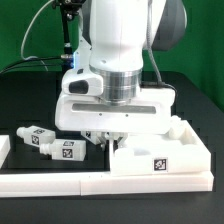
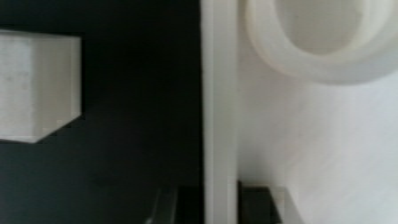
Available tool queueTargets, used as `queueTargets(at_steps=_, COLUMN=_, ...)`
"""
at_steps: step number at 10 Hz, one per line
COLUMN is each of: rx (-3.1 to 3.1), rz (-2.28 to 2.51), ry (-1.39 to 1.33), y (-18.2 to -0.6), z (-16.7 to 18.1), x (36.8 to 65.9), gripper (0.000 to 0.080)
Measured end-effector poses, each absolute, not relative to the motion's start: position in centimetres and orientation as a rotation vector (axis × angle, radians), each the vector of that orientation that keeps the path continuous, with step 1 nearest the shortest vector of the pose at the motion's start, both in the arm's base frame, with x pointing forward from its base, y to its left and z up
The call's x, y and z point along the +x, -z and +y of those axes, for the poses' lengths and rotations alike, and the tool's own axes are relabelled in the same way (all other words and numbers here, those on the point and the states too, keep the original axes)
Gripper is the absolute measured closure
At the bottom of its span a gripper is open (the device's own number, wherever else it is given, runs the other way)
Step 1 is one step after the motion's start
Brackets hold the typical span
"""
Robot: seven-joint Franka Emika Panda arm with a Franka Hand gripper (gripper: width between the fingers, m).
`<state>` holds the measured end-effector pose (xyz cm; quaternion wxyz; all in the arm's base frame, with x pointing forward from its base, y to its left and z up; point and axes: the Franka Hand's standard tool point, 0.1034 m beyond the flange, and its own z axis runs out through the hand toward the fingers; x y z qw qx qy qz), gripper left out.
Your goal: Assemble one leg
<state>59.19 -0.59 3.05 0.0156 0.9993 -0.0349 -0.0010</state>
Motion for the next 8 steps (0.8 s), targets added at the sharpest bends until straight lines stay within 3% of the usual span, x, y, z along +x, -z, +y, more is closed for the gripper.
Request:
queueTargets(at_steps=5, rx=3.101, rz=-0.108, ry=-0.015, y=-3.4, z=-2.4, x=58.5, gripper=0.0741)
queueTargets(at_steps=8, rx=3.092, rz=-0.126, ry=0.002, y=-2.5, z=-3.6, x=57.3, gripper=0.0749)
